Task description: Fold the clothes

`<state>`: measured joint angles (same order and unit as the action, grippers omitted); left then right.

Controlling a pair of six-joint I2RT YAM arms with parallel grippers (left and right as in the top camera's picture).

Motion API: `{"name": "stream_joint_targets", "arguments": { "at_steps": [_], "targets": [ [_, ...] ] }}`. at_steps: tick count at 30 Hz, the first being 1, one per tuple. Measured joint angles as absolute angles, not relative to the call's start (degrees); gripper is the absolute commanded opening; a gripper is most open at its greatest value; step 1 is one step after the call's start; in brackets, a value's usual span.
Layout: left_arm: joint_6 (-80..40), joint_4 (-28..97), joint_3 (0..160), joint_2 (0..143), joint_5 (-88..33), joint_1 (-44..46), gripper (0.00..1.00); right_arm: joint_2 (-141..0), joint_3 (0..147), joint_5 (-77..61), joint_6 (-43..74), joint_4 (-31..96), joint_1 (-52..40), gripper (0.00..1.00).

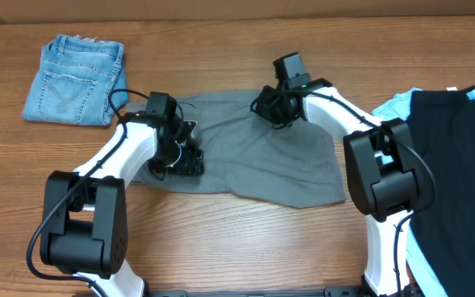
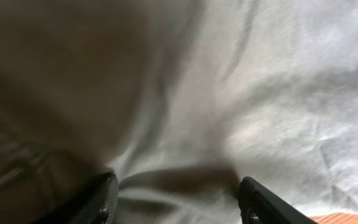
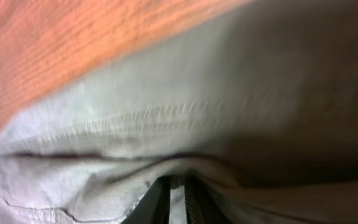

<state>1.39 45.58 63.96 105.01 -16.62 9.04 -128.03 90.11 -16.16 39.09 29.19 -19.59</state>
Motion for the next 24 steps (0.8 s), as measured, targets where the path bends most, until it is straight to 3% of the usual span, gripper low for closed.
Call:
{"name": "stream_joint_targets", "arguments": {
  "at_steps": [4, 10, 14, 16, 17, 24],
  "targets": [
    [1.41, 47.42, 65.73, 105.01, -13.5, 9.04, 0.69, -128.66, 90.13, -16.32, 39.83, 26.55, -16.99, 0.12],
    [1.41, 48.05, 66.5, 105.01, -11.0, 9.04, 0.68, -128.95, 91.02, -22.35, 31.68, 29.63, -12.88, 0.14],
    [1.41, 47.55, 69.89, 105.01, -10.0, 9.02, 0.68, -126.74, 91.07, -24.95, 26.83, 33.8, -12.67, 0.2],
    [1.43, 45.19, 71.66, 105.01, -9.98, 9.02, 0.73, -124.14, 91.07, -25.54, 25.54, 36.8, -13.26, 0.37],
    [1.61, 43.24, 72.4, 105.01, -10.04, 9.02, 0.74, -122.72, 91.09, -25.76, 25.02, 37.95, -13.61, 0.39],
    [3.79, 31.48, 73.58, 105.73, -11.09, 9.02, 0.8, -117.58, 91.94, -27.2, 25.23, 50.22, -15.77, 0.4]
  ]
}}
